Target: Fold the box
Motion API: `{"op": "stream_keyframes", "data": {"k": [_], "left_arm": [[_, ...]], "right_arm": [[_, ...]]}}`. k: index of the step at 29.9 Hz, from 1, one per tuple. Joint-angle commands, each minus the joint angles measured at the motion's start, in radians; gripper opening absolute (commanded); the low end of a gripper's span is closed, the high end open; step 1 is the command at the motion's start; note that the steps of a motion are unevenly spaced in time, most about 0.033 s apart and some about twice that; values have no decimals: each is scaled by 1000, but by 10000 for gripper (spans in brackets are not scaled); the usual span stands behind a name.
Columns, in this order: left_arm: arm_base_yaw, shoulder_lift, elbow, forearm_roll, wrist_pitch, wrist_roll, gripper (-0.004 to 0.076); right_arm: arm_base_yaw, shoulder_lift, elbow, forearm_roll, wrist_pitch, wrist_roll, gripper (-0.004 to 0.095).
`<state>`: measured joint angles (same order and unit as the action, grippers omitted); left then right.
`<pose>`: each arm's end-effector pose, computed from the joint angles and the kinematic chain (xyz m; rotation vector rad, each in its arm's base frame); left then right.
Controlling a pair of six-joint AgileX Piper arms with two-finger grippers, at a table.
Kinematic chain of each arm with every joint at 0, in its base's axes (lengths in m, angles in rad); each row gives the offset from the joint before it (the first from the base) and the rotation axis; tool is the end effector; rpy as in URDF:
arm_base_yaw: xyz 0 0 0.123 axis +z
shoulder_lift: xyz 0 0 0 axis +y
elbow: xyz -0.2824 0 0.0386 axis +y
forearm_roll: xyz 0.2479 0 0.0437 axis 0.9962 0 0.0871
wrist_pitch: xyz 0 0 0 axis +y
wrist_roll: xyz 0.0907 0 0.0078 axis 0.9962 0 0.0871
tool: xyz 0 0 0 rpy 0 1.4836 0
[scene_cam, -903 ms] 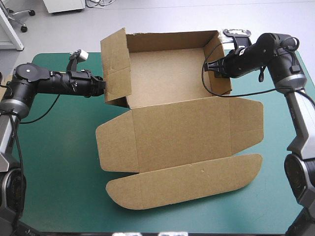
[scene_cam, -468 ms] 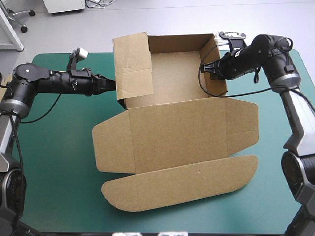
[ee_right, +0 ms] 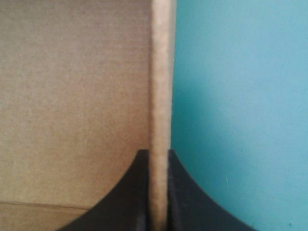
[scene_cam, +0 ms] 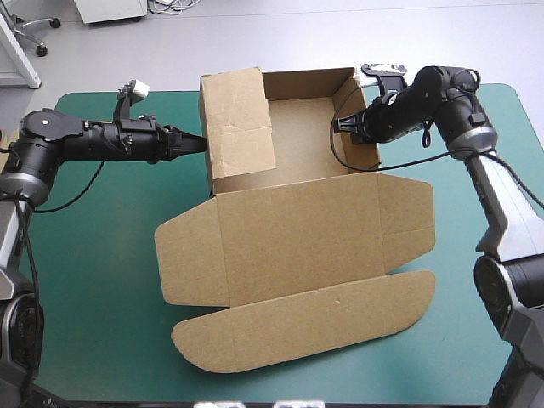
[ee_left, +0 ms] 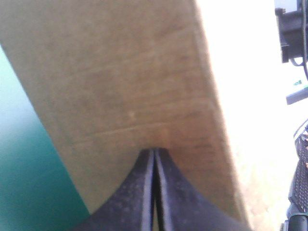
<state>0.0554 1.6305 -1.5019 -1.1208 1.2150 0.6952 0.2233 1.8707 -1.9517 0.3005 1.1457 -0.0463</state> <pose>0.3406 -0.0581 0.3757 0.4310 2.1800 -1.1497 0.3983 0.1156 0.3731 -0.2905 2.5258 0.4662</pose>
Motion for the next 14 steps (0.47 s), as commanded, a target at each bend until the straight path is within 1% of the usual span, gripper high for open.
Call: {"op": "stream_keyframes", "data": {"k": [1, 7, 9, 11, 14], "left_arm": [[-6, -59, -23, -83, 1, 1, -15], [-6, -60, -23, -53, -14, -6, -13], [-6, -60, -23, -37, -13, -6, 2], [-6, -60, -23, -37, 1, -6, 48], [-6, -60, -23, -37, 18, -6, 158]], "right_arm": [[14, -37, -31, 48, -45, 8, -18], [28, -35, -31, 33, -56, 10, -18], [32, -35, -31, 24, -56, 12, -18], [32, -35, -31, 24, -56, 15, -18], [32, -33, -31, 24, -55, 15, -18]]}}
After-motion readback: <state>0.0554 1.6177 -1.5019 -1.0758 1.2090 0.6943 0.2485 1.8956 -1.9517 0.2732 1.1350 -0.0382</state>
